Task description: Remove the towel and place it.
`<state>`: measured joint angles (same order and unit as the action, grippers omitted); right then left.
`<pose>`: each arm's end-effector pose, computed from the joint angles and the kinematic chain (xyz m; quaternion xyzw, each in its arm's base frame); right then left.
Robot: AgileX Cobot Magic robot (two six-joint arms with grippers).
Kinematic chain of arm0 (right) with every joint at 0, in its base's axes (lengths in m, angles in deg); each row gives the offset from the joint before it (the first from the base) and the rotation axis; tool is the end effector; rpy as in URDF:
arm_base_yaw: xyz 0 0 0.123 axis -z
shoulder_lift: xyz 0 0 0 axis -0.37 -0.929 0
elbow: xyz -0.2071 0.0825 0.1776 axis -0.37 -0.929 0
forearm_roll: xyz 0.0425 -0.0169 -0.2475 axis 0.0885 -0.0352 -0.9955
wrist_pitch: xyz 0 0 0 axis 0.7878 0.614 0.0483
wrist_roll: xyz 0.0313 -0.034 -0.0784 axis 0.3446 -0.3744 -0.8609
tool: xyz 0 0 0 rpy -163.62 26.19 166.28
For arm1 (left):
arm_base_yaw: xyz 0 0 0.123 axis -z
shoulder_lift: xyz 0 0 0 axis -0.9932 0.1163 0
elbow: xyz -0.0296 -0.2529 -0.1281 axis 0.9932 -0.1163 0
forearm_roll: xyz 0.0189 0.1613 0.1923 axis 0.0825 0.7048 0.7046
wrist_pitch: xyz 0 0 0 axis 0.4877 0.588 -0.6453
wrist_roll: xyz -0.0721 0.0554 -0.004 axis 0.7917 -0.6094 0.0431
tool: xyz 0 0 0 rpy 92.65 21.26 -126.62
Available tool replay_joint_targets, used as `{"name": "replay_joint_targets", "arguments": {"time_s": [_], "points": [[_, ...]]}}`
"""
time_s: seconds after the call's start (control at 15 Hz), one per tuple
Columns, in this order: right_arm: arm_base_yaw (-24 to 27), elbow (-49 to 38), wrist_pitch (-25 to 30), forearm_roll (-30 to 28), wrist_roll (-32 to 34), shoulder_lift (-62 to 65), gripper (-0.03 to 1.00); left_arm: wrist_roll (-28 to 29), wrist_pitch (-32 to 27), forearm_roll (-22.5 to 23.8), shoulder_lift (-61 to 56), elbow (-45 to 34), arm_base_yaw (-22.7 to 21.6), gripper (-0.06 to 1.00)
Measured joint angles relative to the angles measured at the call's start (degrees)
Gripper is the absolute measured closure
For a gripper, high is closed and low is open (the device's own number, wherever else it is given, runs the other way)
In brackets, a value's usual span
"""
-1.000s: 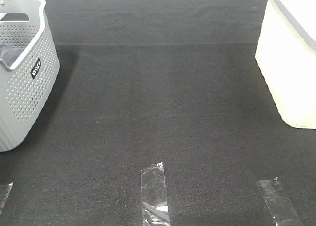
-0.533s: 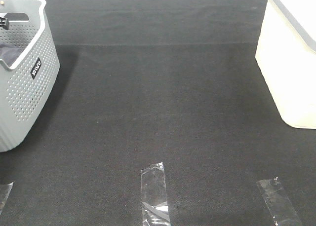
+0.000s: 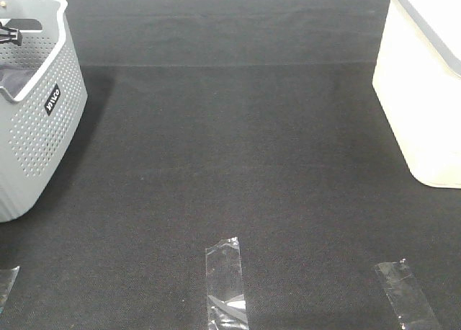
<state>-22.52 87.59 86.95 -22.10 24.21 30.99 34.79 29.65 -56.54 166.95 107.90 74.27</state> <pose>-0.0068 0.0116 0.2781 -0.0913 0.8462 0.0261 0.5244 0.5118 0.0908 0.1909 -0.0868 0.9480 0.0730 0.2972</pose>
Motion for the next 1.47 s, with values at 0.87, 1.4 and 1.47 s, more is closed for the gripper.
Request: {"name": "replay_joint_targets", "arguments": {"time_s": [0.87, 1.4, 1.47], "points": [[0.00, 0.00, 0.00, 0.40, 0.00, 0.00, 0.10, -13.06, -8.14, -8.88, -16.79, 0.00, 1.89, 0.94], [0.00, 0.00, 0.00, 0.40, 0.00, 0.00, 0.10, -29.05, -12.83, -34.55, -33.35, 0.00, 6.59, 0.94], [0.00, 0.00, 0.00, 0.40, 0.00, 0.00, 0.10, -30.54, -14.73, -37.01, -34.03, 0.06, 7.79, 0.94]]}}
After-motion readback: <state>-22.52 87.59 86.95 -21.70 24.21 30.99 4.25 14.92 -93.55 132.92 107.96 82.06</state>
